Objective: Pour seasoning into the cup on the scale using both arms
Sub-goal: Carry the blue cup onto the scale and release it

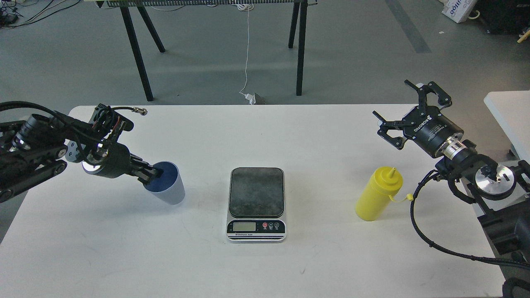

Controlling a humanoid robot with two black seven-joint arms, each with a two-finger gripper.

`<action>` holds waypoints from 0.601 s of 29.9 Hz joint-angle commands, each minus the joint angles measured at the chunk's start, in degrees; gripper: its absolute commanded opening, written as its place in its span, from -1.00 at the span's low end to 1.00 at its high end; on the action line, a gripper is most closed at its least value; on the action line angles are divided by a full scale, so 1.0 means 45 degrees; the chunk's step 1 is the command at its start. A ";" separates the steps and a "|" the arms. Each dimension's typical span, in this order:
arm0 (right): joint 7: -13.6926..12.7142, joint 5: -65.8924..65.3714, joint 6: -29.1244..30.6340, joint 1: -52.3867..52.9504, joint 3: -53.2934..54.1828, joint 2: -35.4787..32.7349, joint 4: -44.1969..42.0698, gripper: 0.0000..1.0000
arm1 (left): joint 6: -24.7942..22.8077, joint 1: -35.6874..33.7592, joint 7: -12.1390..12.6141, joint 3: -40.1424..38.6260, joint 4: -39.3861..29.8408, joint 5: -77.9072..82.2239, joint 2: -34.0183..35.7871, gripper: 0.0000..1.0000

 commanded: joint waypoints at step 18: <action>-0.0001 0.0000 0.0000 0.0000 -0.0078 -0.0020 -0.0019 0.99 | 0.0002 -0.1086 0.0000 0.0189 0.1397 -0.1622 -0.4806 -0.91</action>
